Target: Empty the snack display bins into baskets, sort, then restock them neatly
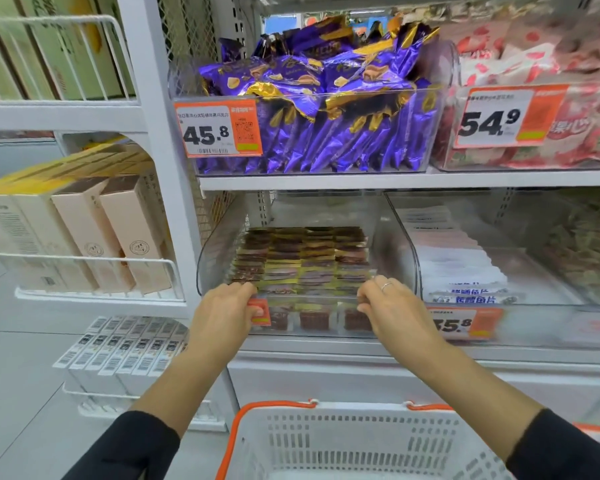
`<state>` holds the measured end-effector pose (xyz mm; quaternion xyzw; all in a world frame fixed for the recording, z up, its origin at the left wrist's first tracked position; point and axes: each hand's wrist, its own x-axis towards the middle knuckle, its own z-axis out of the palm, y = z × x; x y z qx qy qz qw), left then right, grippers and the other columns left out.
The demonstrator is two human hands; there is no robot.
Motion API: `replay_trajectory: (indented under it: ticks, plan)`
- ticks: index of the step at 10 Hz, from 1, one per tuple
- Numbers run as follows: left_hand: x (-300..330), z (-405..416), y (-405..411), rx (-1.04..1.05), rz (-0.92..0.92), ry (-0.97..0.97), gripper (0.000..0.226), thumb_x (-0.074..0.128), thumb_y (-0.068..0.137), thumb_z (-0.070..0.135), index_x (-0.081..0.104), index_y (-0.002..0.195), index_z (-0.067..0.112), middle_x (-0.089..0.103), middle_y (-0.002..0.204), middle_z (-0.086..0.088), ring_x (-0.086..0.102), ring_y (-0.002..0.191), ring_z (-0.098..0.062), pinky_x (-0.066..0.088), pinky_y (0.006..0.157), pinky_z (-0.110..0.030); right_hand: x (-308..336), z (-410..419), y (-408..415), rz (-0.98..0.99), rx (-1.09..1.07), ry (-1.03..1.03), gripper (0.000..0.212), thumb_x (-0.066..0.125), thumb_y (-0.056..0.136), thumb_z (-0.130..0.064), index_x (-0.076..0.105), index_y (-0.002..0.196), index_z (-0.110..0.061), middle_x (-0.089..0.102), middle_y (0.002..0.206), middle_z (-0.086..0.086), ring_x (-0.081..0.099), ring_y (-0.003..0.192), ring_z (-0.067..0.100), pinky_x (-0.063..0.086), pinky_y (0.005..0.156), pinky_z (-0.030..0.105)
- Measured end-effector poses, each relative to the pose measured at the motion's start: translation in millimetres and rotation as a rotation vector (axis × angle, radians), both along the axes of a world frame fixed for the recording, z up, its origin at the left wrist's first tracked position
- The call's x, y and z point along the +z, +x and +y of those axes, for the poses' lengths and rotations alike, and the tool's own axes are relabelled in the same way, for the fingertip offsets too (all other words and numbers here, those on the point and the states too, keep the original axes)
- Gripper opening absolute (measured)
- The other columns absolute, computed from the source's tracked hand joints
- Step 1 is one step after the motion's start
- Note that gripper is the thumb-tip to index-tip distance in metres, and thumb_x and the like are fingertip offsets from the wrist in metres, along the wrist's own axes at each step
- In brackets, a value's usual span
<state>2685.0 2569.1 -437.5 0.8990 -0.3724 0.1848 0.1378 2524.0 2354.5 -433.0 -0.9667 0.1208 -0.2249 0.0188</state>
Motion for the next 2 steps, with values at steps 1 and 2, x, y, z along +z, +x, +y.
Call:
replay_trajectory:
  ticks: [1, 2]
  plan:
    - [-0.9, -0.2, -5.5, 0.015, -0.076, 0.086, 0.024, 0.084, 0.072, 0.022, 0.066, 0.084, 0.011, 0.065, 0.074, -0.007, 0.06, 0.068, -0.031, 0.047, 0.063, -0.036, -3.5, 2.4, -2.1, 0.028, -0.023, 0.0, 0.008, 0.06, 0.093, -0.017, 0.061, 0.097, -0.011, 0.06, 0.094, 0.006, 0.058, 0.086, 0.026, 0.044, 0.068, 0.035]
    - [-5.1, -3.2, -20.4, 0.104, -0.137, 0.044, 0.037, 0.081, 0.074, 0.021, 0.068, 0.107, 0.009, 0.067, 0.1, -0.014, 0.06, 0.095, -0.036, 0.047, 0.083, -0.044, -3.9, 5.2, -7.8, 0.062, 0.01, -0.018, 0.023, 0.058, 0.091, -0.008, 0.055, 0.114, -0.01, 0.055, 0.111, 0.008, 0.054, 0.103, 0.028, 0.042, 0.079, 0.035]
